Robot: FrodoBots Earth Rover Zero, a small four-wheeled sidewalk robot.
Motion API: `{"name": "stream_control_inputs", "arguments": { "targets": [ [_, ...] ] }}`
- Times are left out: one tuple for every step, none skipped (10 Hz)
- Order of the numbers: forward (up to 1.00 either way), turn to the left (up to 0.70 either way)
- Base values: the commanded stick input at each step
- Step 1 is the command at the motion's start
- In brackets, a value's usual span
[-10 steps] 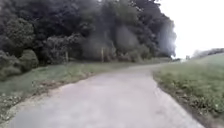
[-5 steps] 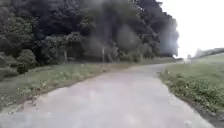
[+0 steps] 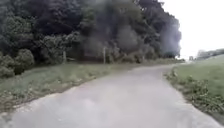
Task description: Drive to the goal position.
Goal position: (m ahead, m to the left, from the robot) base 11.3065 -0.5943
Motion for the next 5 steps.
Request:
{"name": "stream_control_inputs", "arguments": {
  "targets": [
    [1.0,-0.4],
    [1.0,-0.4],
    [1.0,-0.4],
    [1.0,-0.24],
    [1.0,-0.07]
  ]
}}
